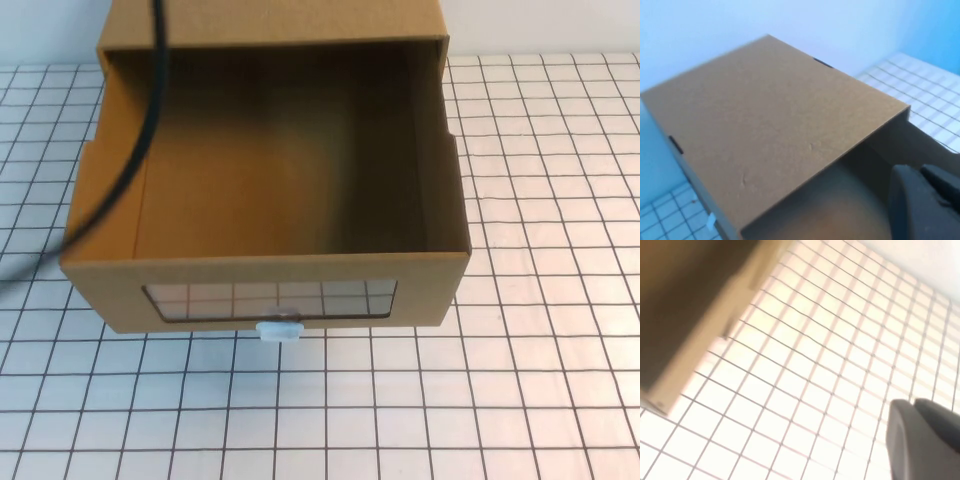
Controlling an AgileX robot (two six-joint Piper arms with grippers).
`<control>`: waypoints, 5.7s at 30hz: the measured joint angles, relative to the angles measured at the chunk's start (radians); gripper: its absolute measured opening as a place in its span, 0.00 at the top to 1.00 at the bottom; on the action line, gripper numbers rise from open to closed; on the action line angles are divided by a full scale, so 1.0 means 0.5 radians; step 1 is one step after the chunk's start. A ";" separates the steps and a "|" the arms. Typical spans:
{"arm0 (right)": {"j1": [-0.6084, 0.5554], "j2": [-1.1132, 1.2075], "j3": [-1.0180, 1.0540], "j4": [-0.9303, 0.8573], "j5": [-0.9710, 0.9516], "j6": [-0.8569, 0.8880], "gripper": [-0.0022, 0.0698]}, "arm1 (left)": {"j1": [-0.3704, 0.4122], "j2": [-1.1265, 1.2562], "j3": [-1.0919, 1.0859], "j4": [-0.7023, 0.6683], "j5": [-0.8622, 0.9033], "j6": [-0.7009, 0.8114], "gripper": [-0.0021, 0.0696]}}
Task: Open the shoe box
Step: 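Pull the top drawer of the cardboard box fully open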
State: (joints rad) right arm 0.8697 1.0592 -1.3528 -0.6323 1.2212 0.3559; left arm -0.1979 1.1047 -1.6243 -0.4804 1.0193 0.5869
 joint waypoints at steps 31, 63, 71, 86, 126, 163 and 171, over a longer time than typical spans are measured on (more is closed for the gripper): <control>-0.380 -1.288 1.581 0.560 -1.192 0.447 0.99 | 0.000 -1.980 3.185 -0.587 -1.743 0.323 0.97; -0.418 -1.303 1.834 0.292 -1.478 0.567 0.99 | 0.000 -1.983 3.300 -0.622 -1.910 0.320 0.97; -1.063 -1.709 2.381 0.182 -1.930 0.567 0.99 | 0.000 -1.983 3.300 -0.622 -1.910 0.320 0.97; -1.358 -2.135 2.706 0.247 -2.218 0.612 0.99 | 0.000 -1.983 3.303 -0.622 -1.910 0.320 0.97; -1.358 -2.135 2.752 1.652 -1.640 -0.946 0.99 | 0.000 -1.983 3.303 -0.622 -1.910 0.320 0.97; -1.358 -2.139 2.752 1.655 -1.630 -0.946 0.99 | 0.221 -2.231 3.303 1.112 -1.261 -0.967 0.97; -1.358 -2.139 2.752 1.655 -1.630 -0.951 0.99 | 0.221 -2.231 3.303 1.112 -1.261 -0.969 0.97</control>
State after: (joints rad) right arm 0.1905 -0.0102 0.0233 0.1952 0.4060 -0.1193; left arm -0.0873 -0.0110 0.0274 0.0758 0.3888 0.1022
